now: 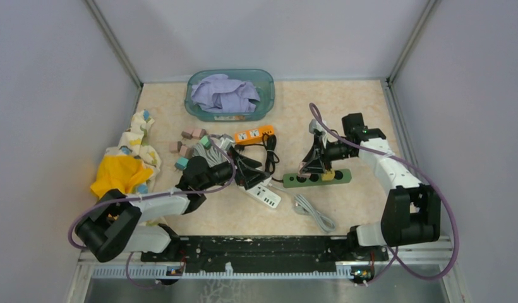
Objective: Pull the plug off the socket
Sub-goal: Place the plug at the center of the board.
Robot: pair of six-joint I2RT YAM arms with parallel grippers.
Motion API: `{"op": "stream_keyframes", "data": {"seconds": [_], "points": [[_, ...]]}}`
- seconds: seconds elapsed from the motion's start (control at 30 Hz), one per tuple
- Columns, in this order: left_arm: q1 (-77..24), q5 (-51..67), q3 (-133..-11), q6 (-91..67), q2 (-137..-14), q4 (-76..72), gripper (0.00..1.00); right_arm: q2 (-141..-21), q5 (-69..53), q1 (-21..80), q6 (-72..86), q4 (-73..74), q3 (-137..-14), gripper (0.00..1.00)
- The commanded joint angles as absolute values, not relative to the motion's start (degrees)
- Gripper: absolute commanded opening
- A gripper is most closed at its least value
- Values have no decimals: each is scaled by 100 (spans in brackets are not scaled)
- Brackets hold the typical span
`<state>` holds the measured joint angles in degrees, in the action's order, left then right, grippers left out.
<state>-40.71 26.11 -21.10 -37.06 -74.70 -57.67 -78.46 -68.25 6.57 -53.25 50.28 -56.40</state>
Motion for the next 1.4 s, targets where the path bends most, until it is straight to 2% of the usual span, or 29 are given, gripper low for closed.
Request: {"op": "stream_keyframes", "data": {"seconds": [0.0, 0.37, 0.73, 1.37], "points": [[-4071, 2747, -2266, -3681, -7255, -5499, 99, -7840, -7133, 624, -4915, 4694, -5755, 0], [-4999, 1346, -3040, -2422, -6767, -3521, 99, -7849, -7163, 623, -4679, 4555, -5723, 0], [-5872, -400, -3828, -1807, -6908, -2213, 100, -7849, -7156, 624, -4564, 4480, -5698, 0], [-6548, -2209, -4523, -1748, -7445, -1639, 100, -7867, -7216, 620, -4340, 4365, -5683, 0]]}}
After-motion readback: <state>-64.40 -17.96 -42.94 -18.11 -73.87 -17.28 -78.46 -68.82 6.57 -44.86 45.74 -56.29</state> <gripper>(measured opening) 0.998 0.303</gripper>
